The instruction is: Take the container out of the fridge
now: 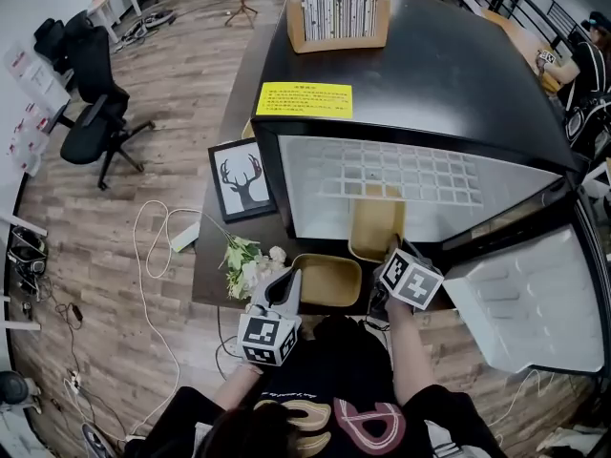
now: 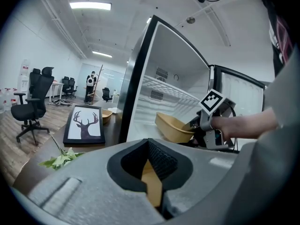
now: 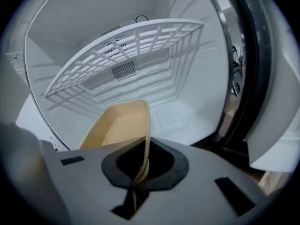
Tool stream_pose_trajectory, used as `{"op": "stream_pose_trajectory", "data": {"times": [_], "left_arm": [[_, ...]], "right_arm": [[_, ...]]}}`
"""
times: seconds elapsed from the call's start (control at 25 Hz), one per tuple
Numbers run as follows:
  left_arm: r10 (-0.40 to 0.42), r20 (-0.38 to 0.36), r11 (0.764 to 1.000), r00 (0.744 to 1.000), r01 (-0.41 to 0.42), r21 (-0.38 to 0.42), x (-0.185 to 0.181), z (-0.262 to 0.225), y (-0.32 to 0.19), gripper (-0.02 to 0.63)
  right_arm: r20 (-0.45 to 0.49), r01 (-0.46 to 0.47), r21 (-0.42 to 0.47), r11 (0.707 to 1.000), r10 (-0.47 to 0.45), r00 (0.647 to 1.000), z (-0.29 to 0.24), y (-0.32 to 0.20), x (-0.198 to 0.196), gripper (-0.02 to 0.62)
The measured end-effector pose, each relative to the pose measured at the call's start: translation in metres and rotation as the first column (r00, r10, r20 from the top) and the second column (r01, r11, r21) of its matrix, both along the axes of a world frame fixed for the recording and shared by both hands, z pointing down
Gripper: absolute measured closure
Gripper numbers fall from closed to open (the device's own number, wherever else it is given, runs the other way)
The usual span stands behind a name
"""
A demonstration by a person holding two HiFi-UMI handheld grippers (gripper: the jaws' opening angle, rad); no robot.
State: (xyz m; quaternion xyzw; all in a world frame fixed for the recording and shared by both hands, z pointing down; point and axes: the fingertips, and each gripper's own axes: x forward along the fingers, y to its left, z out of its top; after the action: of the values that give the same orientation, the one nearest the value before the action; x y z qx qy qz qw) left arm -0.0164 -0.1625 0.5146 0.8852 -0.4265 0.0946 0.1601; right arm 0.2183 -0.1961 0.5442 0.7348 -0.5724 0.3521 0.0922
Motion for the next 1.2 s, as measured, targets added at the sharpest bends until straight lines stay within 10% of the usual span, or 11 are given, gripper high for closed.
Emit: {"op": "stream_pose_trajectory", "data": {"times": [1.2], "left_arm": [[0.212,-0.024,0.977,0.977,-0.212,-0.013,0.045,0.005,0.030,0.597]], "right_arm": [[-0.035,-0.235,-0.077,0.969,0.233,0.972,0.032,0.117,0.041,0.580]]}}
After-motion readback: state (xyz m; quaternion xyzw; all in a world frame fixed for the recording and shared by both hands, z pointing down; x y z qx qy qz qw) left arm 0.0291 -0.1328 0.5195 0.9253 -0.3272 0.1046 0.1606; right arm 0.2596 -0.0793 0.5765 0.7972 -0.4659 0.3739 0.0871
